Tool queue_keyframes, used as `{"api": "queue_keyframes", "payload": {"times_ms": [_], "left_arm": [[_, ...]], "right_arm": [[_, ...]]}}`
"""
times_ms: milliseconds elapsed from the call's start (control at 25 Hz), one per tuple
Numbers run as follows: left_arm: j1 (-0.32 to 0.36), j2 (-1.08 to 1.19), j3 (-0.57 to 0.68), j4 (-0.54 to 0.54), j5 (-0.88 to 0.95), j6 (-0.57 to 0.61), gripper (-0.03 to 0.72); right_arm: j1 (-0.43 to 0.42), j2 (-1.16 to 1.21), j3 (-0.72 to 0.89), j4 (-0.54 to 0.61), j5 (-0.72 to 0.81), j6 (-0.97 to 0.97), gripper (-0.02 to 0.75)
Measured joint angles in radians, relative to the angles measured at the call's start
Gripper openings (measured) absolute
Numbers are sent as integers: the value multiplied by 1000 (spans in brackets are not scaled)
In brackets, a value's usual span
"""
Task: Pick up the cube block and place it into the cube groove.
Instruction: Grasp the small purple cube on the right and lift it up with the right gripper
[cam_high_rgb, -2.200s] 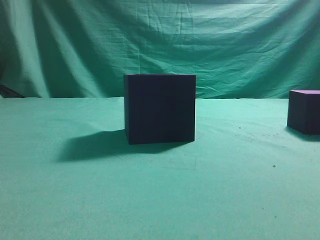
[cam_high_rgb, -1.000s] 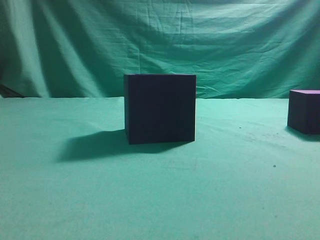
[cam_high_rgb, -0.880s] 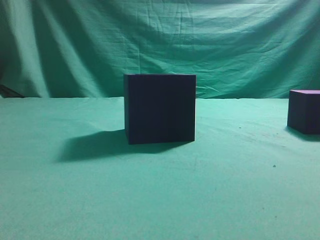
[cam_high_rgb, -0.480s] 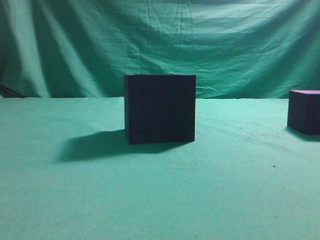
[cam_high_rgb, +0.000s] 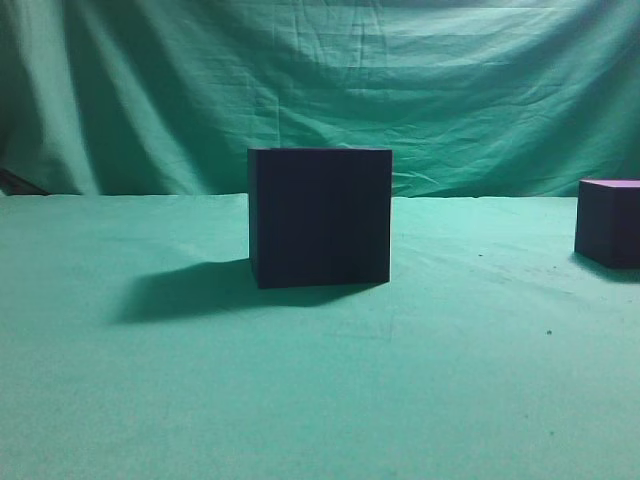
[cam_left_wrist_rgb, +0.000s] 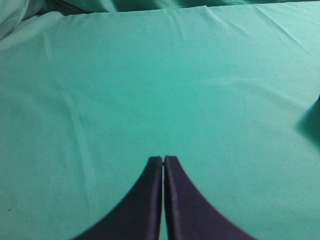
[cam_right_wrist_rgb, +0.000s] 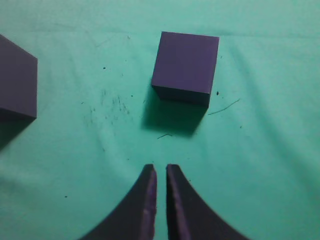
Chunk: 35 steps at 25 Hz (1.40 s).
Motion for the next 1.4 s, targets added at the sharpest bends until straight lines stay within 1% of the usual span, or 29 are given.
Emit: {"api": "queue_keyframes", "payload": {"times_ms": [200,280,400,440,520,600,720,760,840,920,1080,1120,1160,1200,1400], "left_arm": [[0,0,0,0,0,0,0],[0,0,0,0,0,0,0],[0,0,0,0,0,0,0],[0,0,0,0,0,0,0],[0,0,0,0,0,0,0],[0,0,0,0,0,0,0],[0,0,0,0,0,0,0],[0,0,0,0,0,0,0],[0,0,0,0,0,0,0],[0,0,0,0,0,0,0],[0,0,0,0,0,0,0],[0,0,0,0,0,0,0],[0,0,0,0,0,0,0],[0,0,0,0,0,0,0],[0,0,0,0,0,0,0]], "right_arm": [[0,193,-192,0,164,46,46],[7,259,-254,-14,201,50,46],[76,347,-327,-101,212,61,46],[114,373,-349,-138,212,76,46],[157,419,-386,-207,217,122,46],[175,462,-424,-249,217,179,46],[177,518,-465,-313,219,244,46],[177,535,-471,-335,219,265,99],[177,561,-484,-377,216,313,177],[177,581,-485,-417,209,379,292],[177,624,-485,-438,186,449,519],[177,638,-485,-438,175,454,554],[177,649,-485,-438,167,463,577],[177,664,-485,-438,157,469,563],[177,736,-485,-438,108,478,563]]}}
